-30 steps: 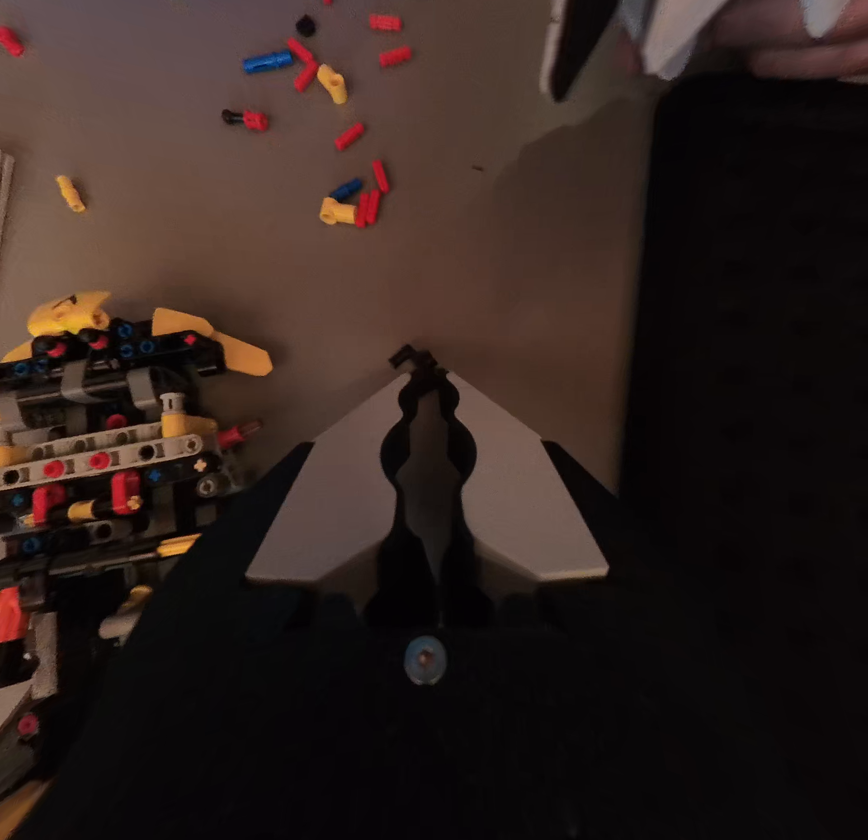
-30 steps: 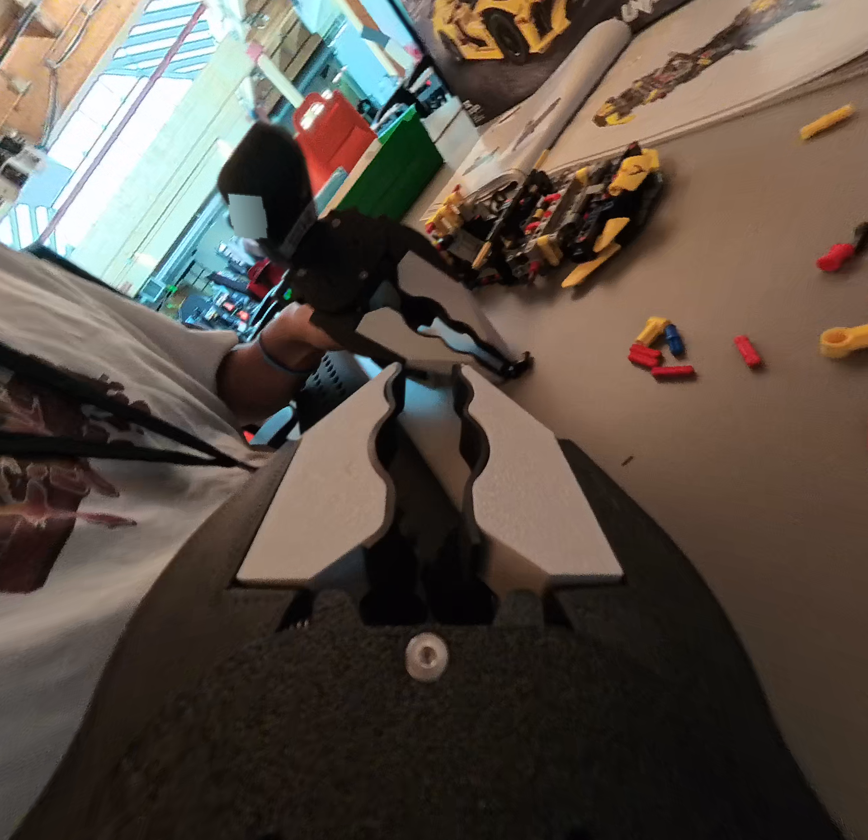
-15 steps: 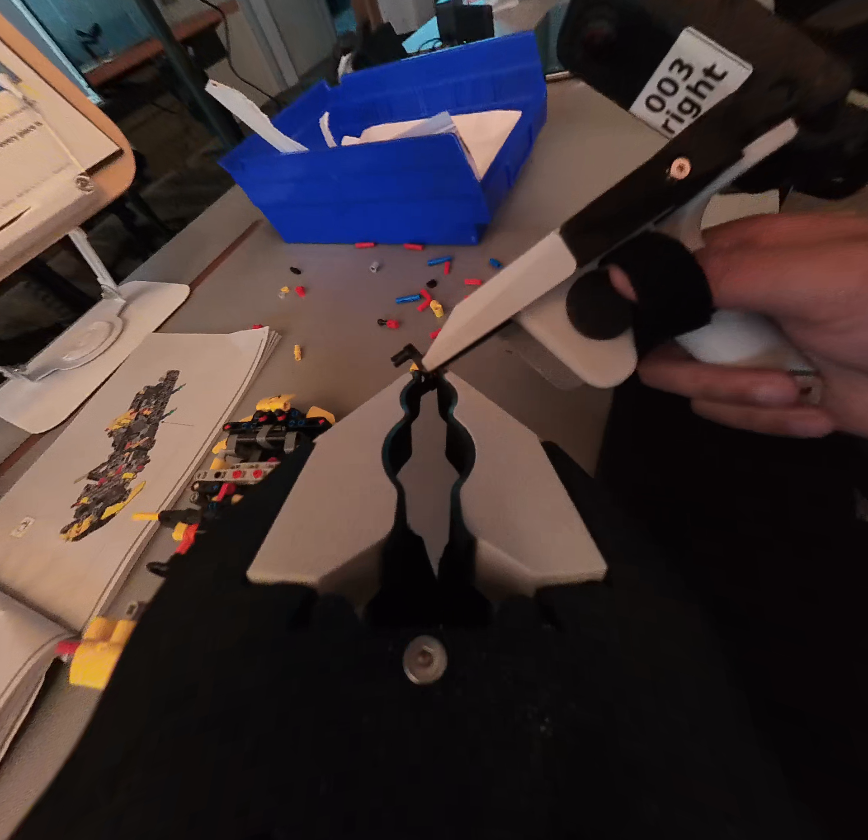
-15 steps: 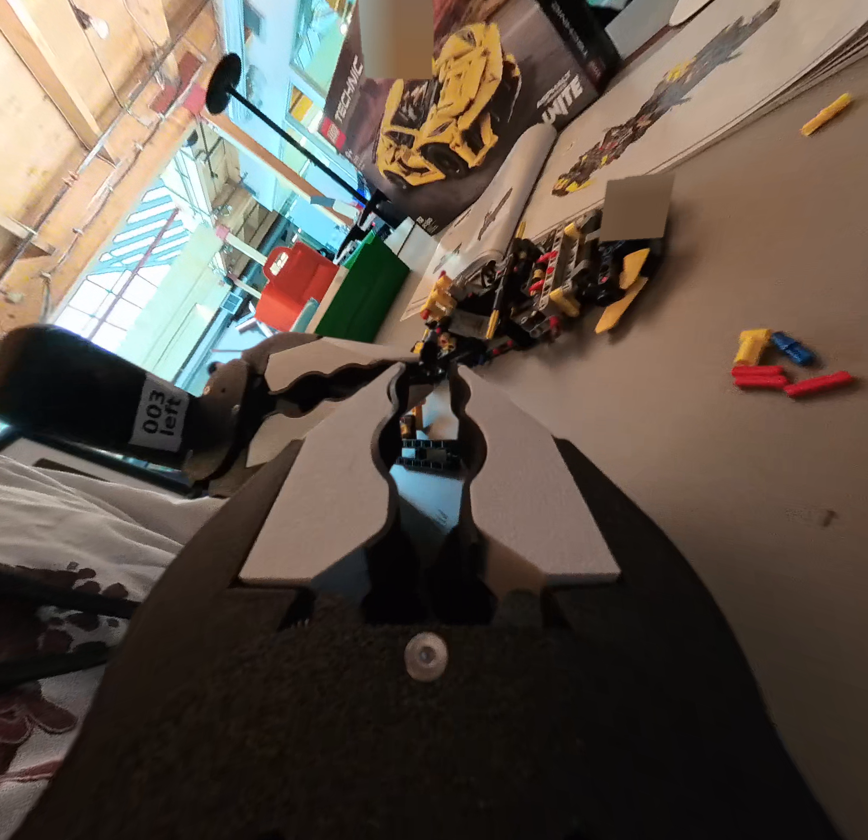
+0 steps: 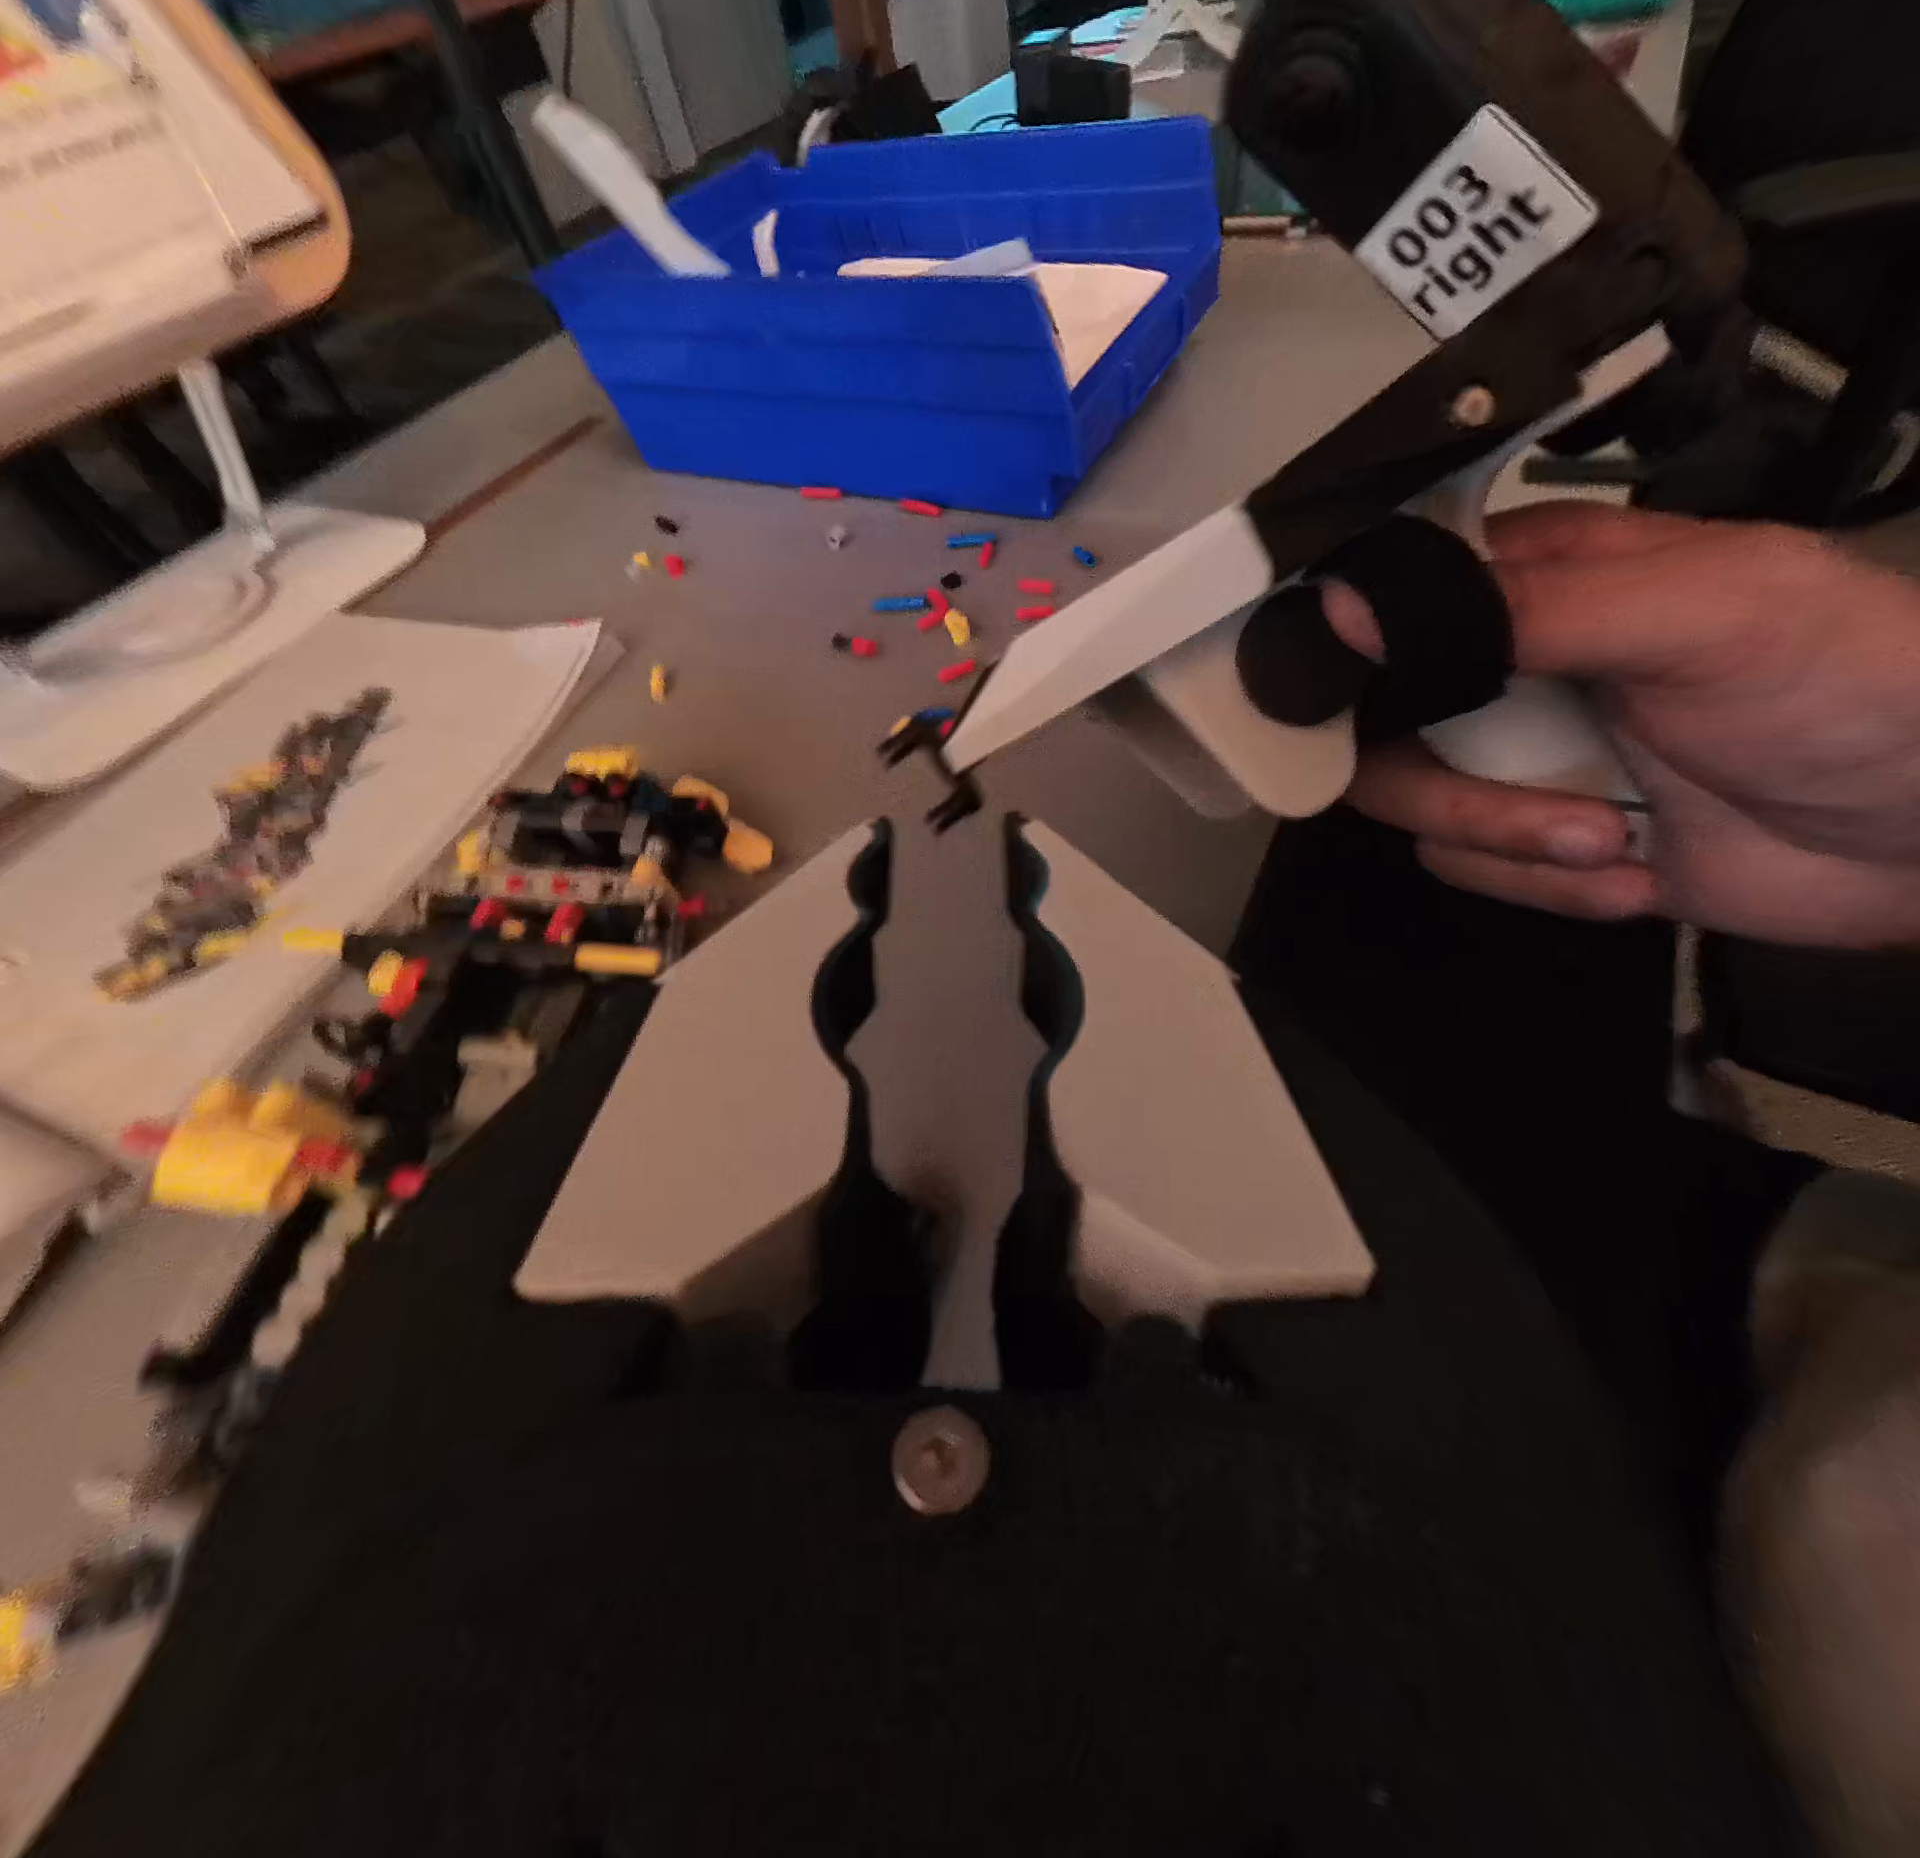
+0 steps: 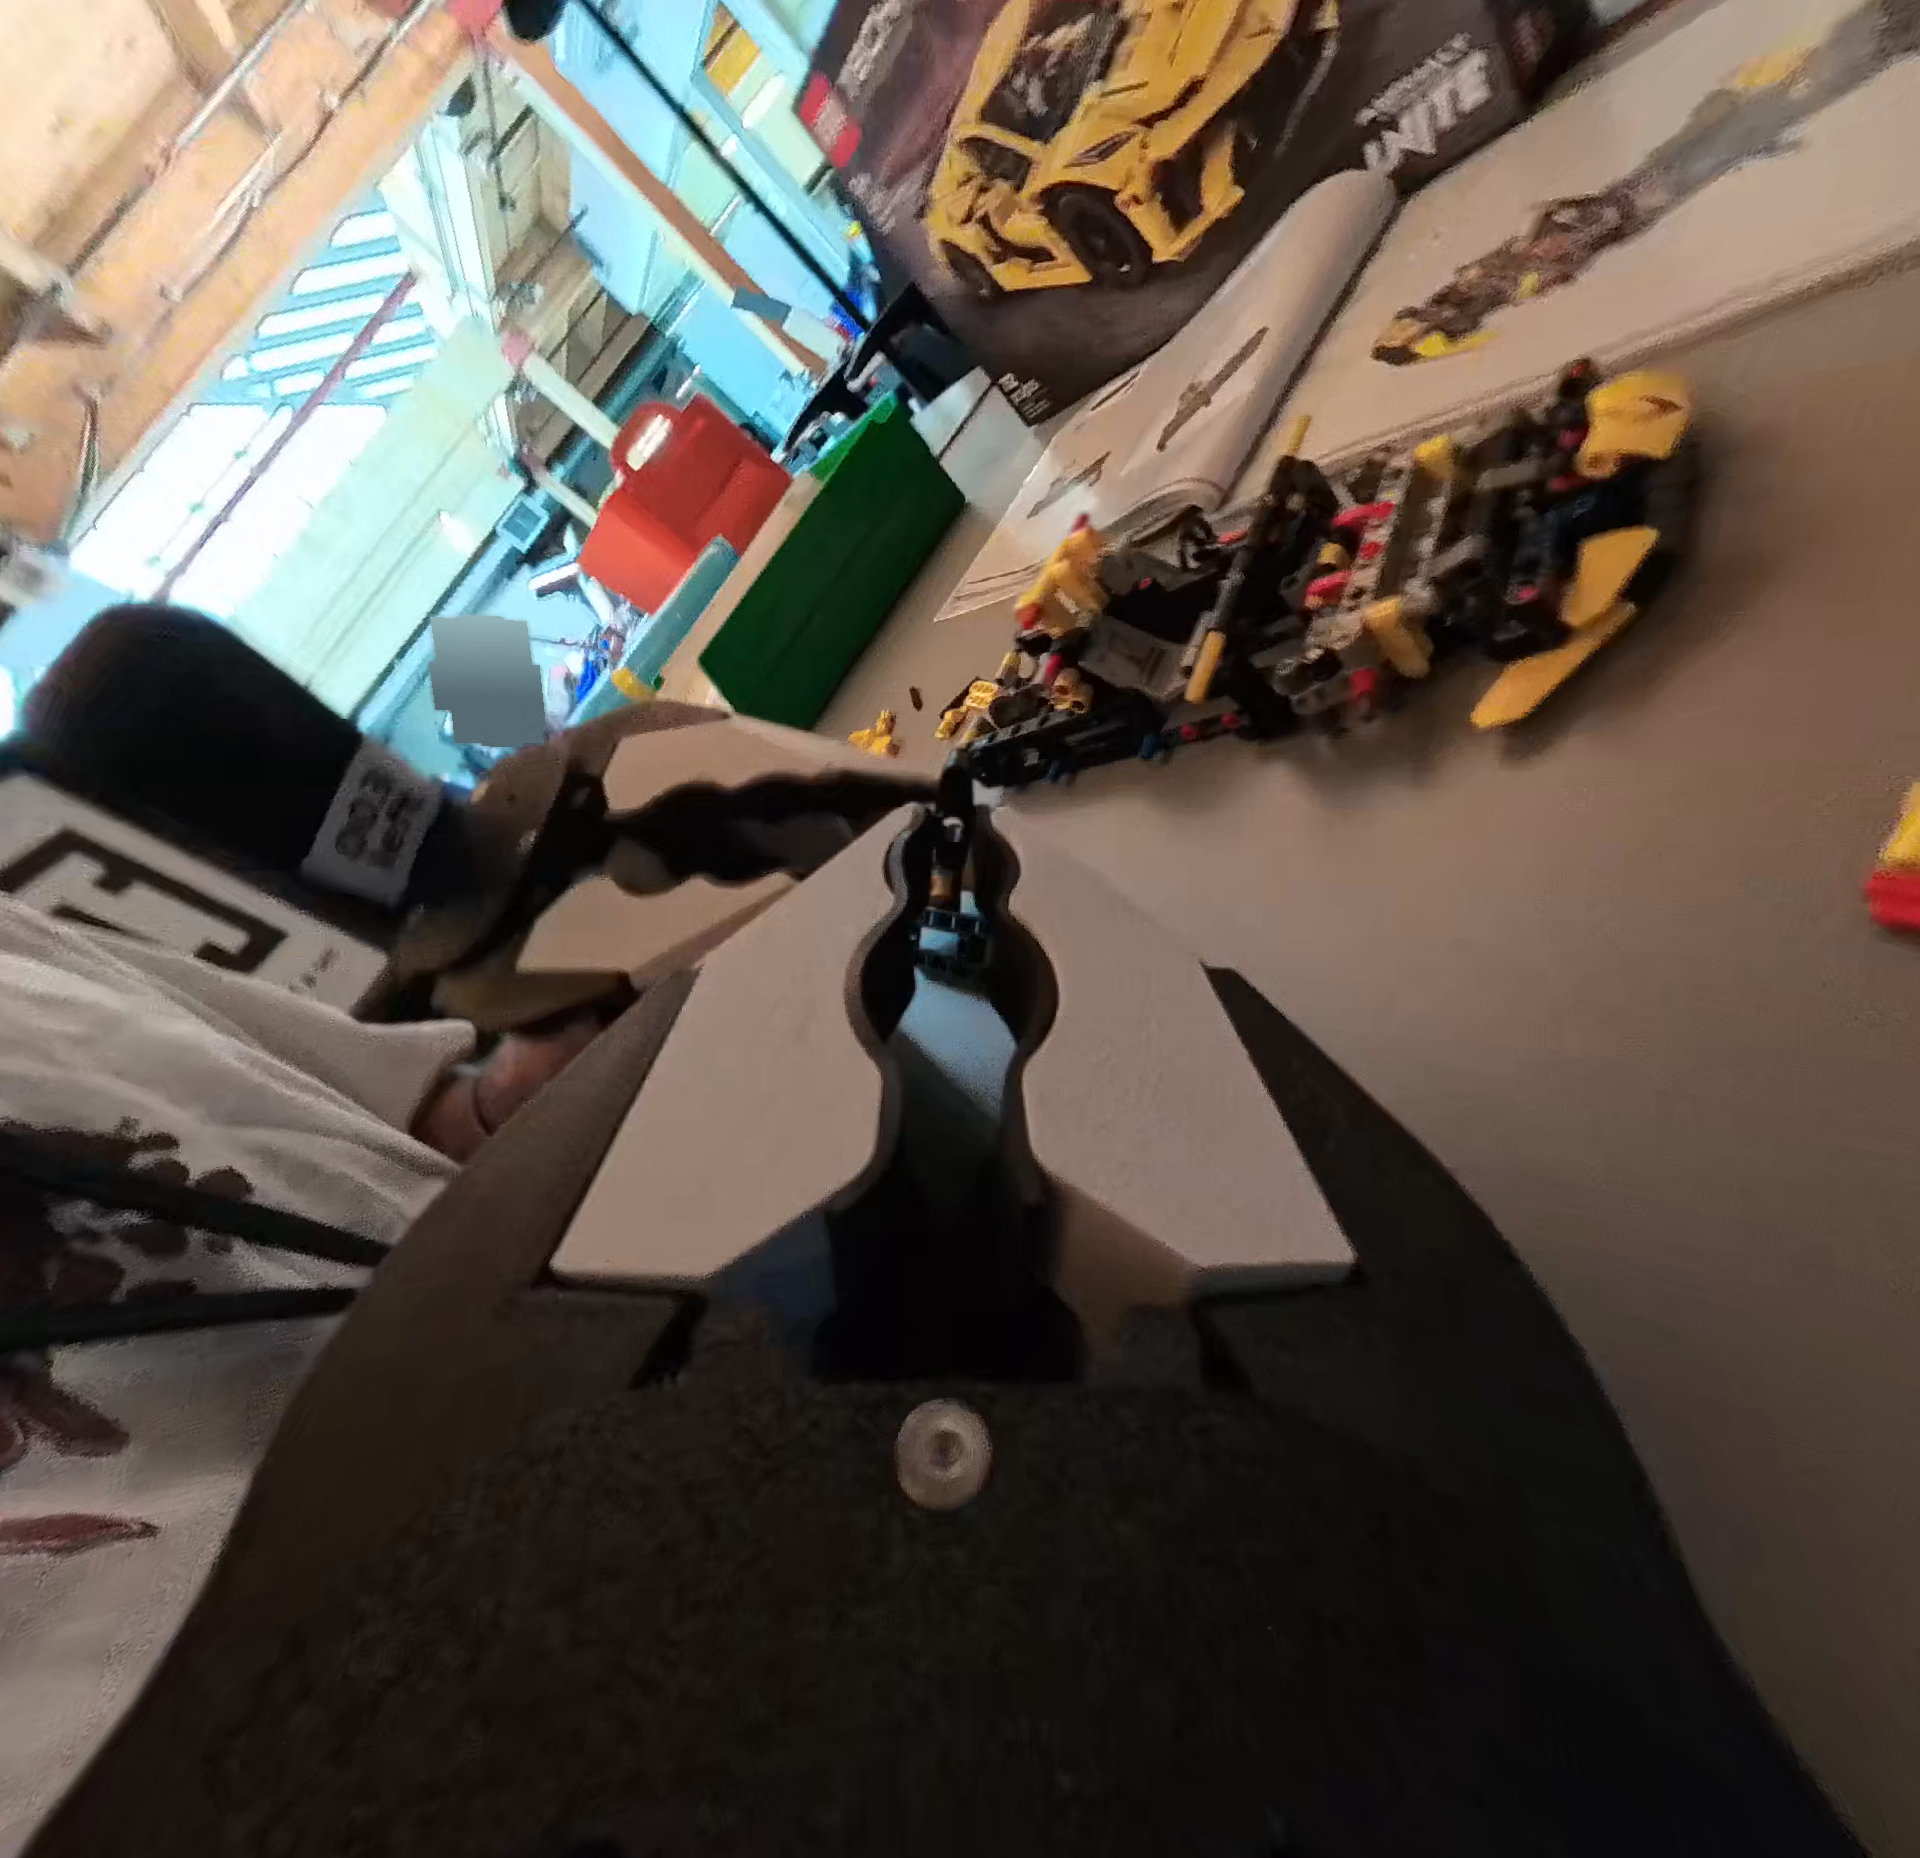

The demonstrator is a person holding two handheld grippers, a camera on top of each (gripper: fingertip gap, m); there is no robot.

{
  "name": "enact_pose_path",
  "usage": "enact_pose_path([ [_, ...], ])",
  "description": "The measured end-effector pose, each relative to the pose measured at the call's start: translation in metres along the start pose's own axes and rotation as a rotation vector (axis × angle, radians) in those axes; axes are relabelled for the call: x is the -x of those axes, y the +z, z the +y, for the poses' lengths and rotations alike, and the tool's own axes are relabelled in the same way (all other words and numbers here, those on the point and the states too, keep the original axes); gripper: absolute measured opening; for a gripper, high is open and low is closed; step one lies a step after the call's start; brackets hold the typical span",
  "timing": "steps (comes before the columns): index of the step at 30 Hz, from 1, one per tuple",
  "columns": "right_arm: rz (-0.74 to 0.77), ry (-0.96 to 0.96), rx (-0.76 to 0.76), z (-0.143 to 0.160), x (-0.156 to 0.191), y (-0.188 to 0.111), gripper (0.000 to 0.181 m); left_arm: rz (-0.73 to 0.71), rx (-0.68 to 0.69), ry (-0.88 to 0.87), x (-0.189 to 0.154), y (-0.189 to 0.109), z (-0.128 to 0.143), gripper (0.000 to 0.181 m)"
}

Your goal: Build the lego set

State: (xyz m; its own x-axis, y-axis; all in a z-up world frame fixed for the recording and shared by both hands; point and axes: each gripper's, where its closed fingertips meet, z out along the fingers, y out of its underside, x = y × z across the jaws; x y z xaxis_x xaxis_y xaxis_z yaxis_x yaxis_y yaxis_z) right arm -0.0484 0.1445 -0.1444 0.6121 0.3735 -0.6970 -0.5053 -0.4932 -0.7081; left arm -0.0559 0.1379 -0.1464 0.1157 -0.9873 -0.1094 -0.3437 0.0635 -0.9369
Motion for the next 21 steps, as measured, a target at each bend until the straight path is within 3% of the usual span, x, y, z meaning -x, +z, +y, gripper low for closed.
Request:
enact_pose_path([
  [1, -0.012, -0.056, 0.007, 0.001, 0.006, 0.001, 0.006, 0.016, -0.008, -0.064, 0.006, -0.015, 0.003, 0.027],
  [3, 0.043, -0.220, 0.027, 0.004, 0.009, 0.002, 0.005, 0.080, -0.002, -0.154, 0.016, -0.045, 0.015, 0.027],
  [5, 0.046, -0.477, 0.029, 0.007, 0.023, 0.006, 0.006, 0.196, 0.107, -0.179, 0.015, -0.065, 0.040, 0.027],
  [8, 0.238, -0.715, 0.043, 0.014, 0.013, 0.011, 0.006, 0.249, 0.282, -0.118, 0.027, -0.075, 0.070, 0.026],
  [10, 0.312, -0.674, 0.123, 0.024, 0.005, 0.017, 0.006, 0.236, 0.385, 0.005, 0.042, -0.072, 0.081, 0.026],
  [12, 0.269, -0.532, 0.213, 0.039, 0.006, 0.025, 0.006, 0.261, 0.435, 0.162, 0.046, -0.067, 0.089, 0.026],
  [14, 0.241, -0.409, 0.193, 0.041, 0.011, 0.028, 0.006, 0.307, 0.469, 0.247, 0.039, -0.060, 0.096, 0.028],
  [18, 0.247, -0.370, 0.235, 0.055, 0.005, 0.030, 0.007, 0.363, 0.553, 0.299, 0.026, -0.048, 0.114, 0.031],
  [21, 0.205, -0.359, 0.228, 0.057, 0.010, 0.031, 0.007, 0.389, 0.574, 0.199, 0.022, -0.043, 0.116, 0.035],
])
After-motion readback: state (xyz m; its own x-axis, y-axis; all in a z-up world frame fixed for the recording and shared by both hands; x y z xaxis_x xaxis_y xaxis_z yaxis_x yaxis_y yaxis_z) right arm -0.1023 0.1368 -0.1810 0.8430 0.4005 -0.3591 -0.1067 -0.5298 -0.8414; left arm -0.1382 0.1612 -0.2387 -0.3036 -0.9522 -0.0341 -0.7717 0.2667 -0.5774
